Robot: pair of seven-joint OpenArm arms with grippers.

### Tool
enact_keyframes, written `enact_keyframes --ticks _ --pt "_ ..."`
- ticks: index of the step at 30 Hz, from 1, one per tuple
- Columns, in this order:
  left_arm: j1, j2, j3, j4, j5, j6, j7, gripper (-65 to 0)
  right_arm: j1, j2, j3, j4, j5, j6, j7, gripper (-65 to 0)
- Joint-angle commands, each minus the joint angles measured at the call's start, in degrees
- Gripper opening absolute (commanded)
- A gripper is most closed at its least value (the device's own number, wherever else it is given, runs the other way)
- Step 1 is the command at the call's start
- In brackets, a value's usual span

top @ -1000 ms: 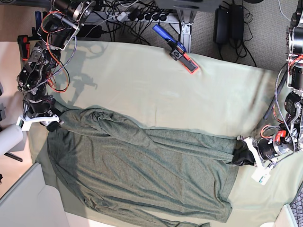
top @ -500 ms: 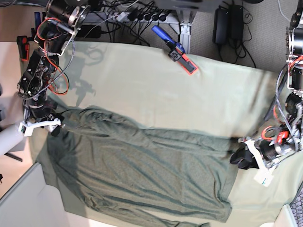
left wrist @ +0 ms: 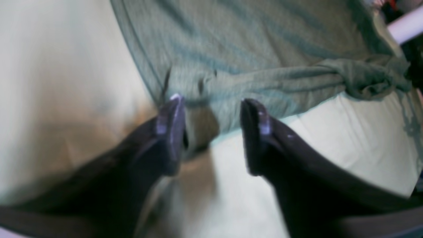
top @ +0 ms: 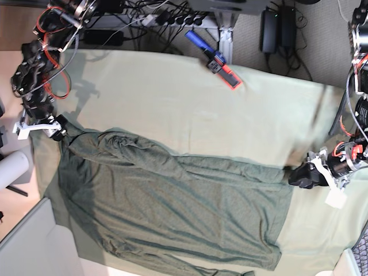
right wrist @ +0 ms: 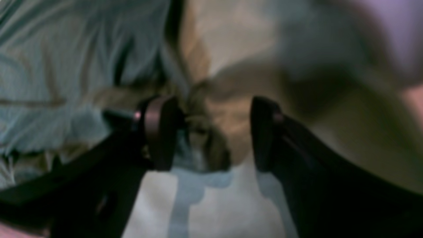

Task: Fold the T-shirt properly
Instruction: 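Hold the shoulders and pull the shirt taut between both grippers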

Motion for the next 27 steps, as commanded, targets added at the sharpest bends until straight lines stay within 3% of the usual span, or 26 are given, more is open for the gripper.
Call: enact_keyframes --ticks 1,16,27 --pt "-1.44 -0.83 -0.28 0.92 -0.72 -0.52 -2.19 -26.3 1.25 0.76 -0.17 0.90 0.83 1.46 1.44 -30.1" --pt "-1.44 -0.79 -0.31 0.92 1.68 -0.52 -3.82 -23.7 1.40 0.00 -4.46 0.74 -1.22 1.46 4.70 -30.1" --pt "-1.64 1.86 -0.28 0.79 9.44 -0.52 -6.71 -21.4 1.55 -0.02 -4.46 -6.56 1.29 1.51 6.29 -30.1"
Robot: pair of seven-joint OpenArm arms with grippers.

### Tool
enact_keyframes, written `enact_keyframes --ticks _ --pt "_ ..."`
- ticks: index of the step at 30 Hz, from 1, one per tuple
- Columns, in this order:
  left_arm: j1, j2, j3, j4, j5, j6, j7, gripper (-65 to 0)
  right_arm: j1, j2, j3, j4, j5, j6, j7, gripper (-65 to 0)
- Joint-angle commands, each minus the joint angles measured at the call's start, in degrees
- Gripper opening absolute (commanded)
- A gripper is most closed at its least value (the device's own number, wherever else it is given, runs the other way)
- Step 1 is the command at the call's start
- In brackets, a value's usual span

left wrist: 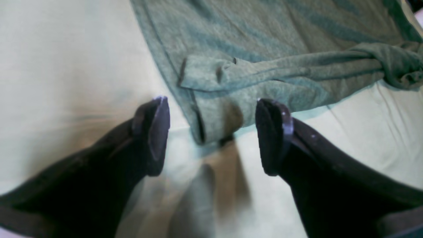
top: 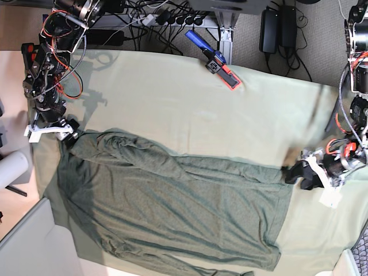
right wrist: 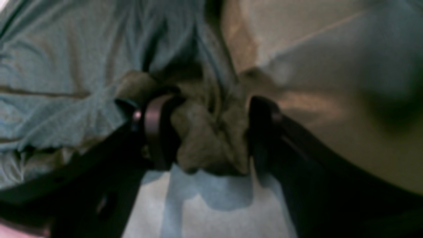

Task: Fold the T-shirt properly
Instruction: 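Hold the shoulders and pull the shirt taut between both grippers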

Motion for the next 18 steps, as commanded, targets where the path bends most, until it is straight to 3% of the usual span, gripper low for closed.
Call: enact_keyframes --ticks 1,8,12,18 --pt "-1.40 0.09 -0.24 0.76 -0.02 -0.54 -1.25 -21.4 0.68 0.90 0.20 -0.20 -0.22 -0.17 -0.94 -30.1" --pt "-1.70 3.19 -0.24 -1.07 8.26 1.60 -4.76 -21.5 0.63 0.92 0.20 -0.20 -0.22 -0.17 -0.98 -30.1" --pt "-1.75 3.50 -0.24 -3.30 13.05 4.61 -7.39 -21.5 0.57 0.92 0.20 -0.20 -0.22 -0.17 -0.98 -30.1" --pt "-1.90 3.50 -0.24 -3.63 14.69 5.90 -7.80 -21.5 0.57 0.90 0.20 -0.20 -0.20 -0.17 -1.01 -30.1"
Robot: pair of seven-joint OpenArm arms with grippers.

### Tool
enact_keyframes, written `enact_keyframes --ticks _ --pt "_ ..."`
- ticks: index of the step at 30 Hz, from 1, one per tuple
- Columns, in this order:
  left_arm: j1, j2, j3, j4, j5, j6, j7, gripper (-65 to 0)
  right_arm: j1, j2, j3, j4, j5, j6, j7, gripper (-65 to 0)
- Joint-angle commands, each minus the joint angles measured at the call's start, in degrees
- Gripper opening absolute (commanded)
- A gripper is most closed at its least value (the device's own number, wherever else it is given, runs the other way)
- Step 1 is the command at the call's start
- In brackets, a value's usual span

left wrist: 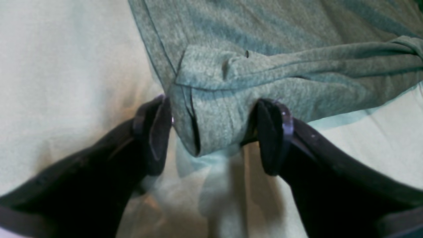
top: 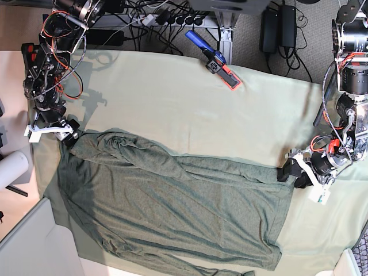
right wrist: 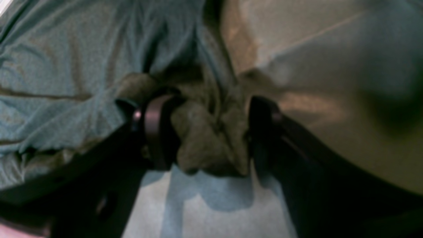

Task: Fold the T-shirt properly
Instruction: 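Hold the shoulders and pull the shirt taut between both grippers, then drag the shirt back toward the clamp tool, flattening it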

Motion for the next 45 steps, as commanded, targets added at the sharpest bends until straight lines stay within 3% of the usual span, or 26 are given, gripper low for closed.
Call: enact_keyframes --ticks 1,11,17,18,20,23,25,26,27,30,38,45 --pt "-1.07 -0.61 -0.22 0.35 0.85 1.38 0.52 -21.5 0.48 0.90 0.20 0.04 -0.22 -0.35 -1.31 -30.1" --pt "-1.01 1.79 0.22 0.33 0.68 1.49 2.16 -21.6 0.50 0.81 0.20 0.04 -0.24 -0.35 -1.18 -30.1" --pt "-1.01 2.36 0.22 0.33 0.98 1.49 -0.20 -22.6 0.50 -0.52 0.20 0.04 -0.28 -0.35 -0.39 -30.3" --pt "-1.01 2.36 0.22 0.33 1.25 1.49 -0.17 -27.3 0.48 -0.83 0.20 0.04 -0.39 -0.31 -0.09 -30.4" --pt "-0.85 2.38 0.22 0.33 2.01 1.46 -0.15 -43.3 0.50 -1.31 0.20 0.04 -1.14 -0.26 0.33 -34.5" --pt "-0.57 2.36 0.22 0.33 3.28 1.33 -0.13 -64.0 0.50 -1.88 0.20 0.04 -2.23 -0.26 0.55 -50.3" --pt "-0.55 2.36 0.22 0.33 3.63 1.27 -0.13 -65.0 0.50 -2.08 0.20 0.04 -2.19 -0.20 1.05 -63.0" --pt "-0.57 2.34 0.22 0.33 3.65 1.27 -0.13 -65.0 0.48 -2.10 0.22 0.04 -2.19 -0.20 1.53 -65.0" --pt "-0.59 2.29 0.22 0.33 3.61 0.87 -0.13 -65.0 0.50 -2.12 0.20 0.04 -2.16 -0.20 1.55 -65.0" --pt "-0.61 1.88 0.22 0.33 2.86 -5.06 -0.15 -65.0 0.52 -2.08 0.22 0.11 -1.95 -0.20 1.49 -65.0" --pt "-0.74 1.36 0.22 0.52 -3.34 -5.06 5.38 -65.0 0.48 -1.77 0.22 0.87 4.72 -0.15 -4.28 -65.0" --pt "-0.74 -2.89 0.22 4.57 -10.84 -5.06 12.00 -65.0 0.44 -1.70 1.11 7.56 4.72 -0.15 -11.04 -65.0"
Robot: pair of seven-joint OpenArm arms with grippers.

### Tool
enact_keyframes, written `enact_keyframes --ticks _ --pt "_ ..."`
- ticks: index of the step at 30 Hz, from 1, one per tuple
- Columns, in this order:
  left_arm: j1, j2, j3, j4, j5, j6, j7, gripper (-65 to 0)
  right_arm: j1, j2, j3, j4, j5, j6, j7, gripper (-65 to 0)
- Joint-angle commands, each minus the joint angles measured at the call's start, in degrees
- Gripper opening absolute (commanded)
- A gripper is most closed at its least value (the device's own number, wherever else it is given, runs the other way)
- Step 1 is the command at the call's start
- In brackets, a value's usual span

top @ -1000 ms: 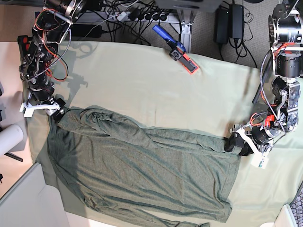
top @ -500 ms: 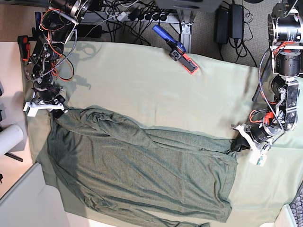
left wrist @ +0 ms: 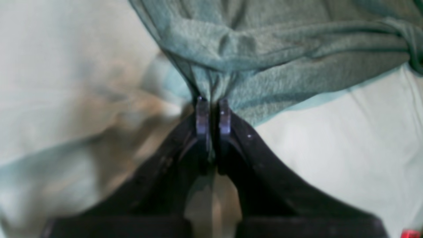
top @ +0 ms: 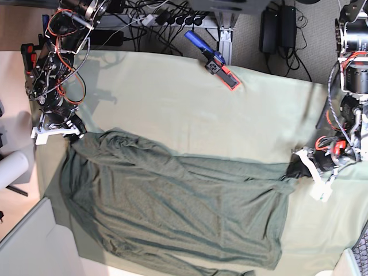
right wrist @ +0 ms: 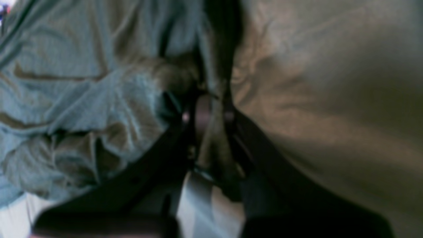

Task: Fold the T-shirt properly
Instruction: 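Drag the shirt back toward the clamp tool, flattening it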

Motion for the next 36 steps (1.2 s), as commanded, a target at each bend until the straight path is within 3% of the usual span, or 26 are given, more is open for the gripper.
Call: enact_keyframes --ticks 1,7,12,23,26,36 --pt "-1.38 -1.25 -0.17 2.36 -2.25 -0.95 -0.11 -65.0 0.76 0.90 0.26 1.95 0.76 0.33 -0.37 -65.0" --pt "-1.33 -3.91 -0.17 5.49 -7.87 -0.95 5.18 -65.0 0.74 3.34 0.26 3.52 0.92 0.28 -3.02 -65.0" --pt "-1.38 -4.13 -0.17 5.64 -11.28 -0.95 7.93 -65.0 0.57 5.60 0.37 3.58 2.47 0.28 -4.02 -65.0" --pt "-0.90 -6.84 -0.17 5.81 -17.70 -0.95 13.14 -65.0 -6.69 6.38 0.66 7.61 4.44 0.28 -4.87 -65.0" --pt "1.25 -8.15 -0.17 7.26 -21.16 -0.95 14.67 -65.0 -9.70 6.43 0.70 10.58 4.39 0.28 -4.87 -65.0" --pt "12.68 -14.43 -0.20 19.58 -21.24 -0.95 14.51 -65.0 -17.64 10.71 0.76 14.19 4.46 0.26 -4.66 -65.0"
